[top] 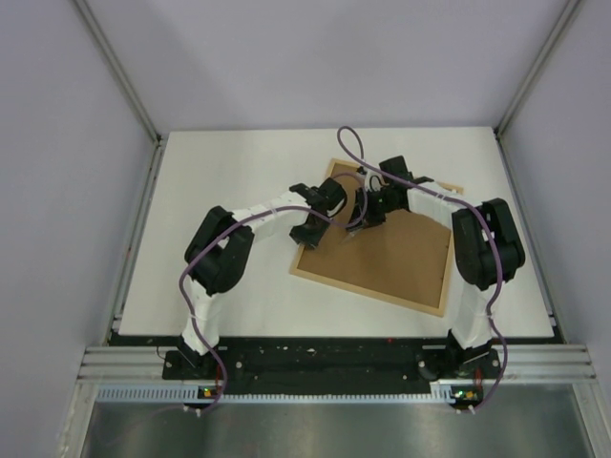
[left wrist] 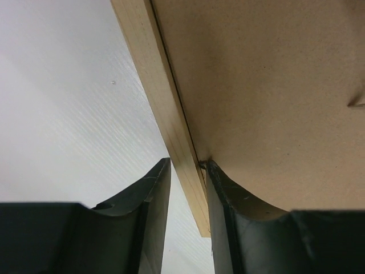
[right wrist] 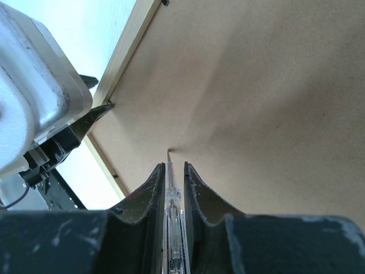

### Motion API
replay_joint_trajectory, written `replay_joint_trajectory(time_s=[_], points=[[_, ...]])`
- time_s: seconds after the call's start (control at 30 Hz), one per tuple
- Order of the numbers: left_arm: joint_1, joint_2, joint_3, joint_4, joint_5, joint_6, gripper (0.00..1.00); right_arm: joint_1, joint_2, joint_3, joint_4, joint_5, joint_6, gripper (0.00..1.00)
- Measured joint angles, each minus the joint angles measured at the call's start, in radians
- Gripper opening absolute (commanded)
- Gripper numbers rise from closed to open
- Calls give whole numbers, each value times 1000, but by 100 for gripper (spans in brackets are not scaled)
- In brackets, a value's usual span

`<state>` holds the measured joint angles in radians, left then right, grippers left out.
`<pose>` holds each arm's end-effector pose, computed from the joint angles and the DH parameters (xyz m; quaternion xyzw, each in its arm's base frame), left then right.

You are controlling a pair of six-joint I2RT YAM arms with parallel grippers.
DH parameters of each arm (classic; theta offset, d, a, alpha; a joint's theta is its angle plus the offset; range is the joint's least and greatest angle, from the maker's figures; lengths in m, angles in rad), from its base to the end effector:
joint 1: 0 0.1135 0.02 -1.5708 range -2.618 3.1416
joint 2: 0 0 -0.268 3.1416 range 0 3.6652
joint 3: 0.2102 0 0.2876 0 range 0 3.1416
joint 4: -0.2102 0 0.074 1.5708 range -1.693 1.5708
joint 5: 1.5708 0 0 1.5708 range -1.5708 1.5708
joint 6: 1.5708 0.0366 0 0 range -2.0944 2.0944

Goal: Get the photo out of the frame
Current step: Adjust the photo frame item on the photo frame.

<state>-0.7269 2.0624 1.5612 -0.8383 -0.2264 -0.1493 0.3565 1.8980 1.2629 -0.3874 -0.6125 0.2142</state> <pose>0.3396 -0.2910 0.1605 0.2686 0.9498 0.0530 0.1514 0.3884 0.1671 0.1600 -0.1467 0.9097 0.3511 0.1660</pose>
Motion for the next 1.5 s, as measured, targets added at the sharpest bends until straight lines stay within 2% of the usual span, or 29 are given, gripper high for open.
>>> replay_joint_trajectory(time_s=[0.13, 0.27, 0.6, 0.8, 0.93, 1.0, 1.07, 1.23, 1.3, 1.5], points=[[-2, 2, 0, -3, -13, 2, 11, 0, 0, 0, 0, 0, 4, 0], [-11, -3, 2, -2, -18, 2, 0, 0, 0, 0, 5, 0, 6, 0], [-5, -19, -19, 18, -18, -2, 0, 0, 0, 0, 5, 0, 7, 0], [41, -29, -23, 26, 27, -18, 0, 1, 0, 0, 14, 1, 6, 0], [104, -35, -25, 27, 23, -21, 17, 1, 0, 0, 17, 1, 7, 0], [129, -43, -29, 26, 23, -23, 22, 1, 1, 0, 17, 0, 7, 0], [134, -50, -30, 26, 26, -24, 26, 1, 1, 0, 17, 0, 7, 0], [106, -60, -30, 27, 57, -20, 45, 1, 1, 0, 18, 0, 7, 0], [95, -60, -30, 27, 73, -18, 48, 0, 1, 0, 17, 0, 7, 0], [59, -61, -33, 28, 89, -9, 49, 0, 1, 0, 18, 0, 7, 0]])
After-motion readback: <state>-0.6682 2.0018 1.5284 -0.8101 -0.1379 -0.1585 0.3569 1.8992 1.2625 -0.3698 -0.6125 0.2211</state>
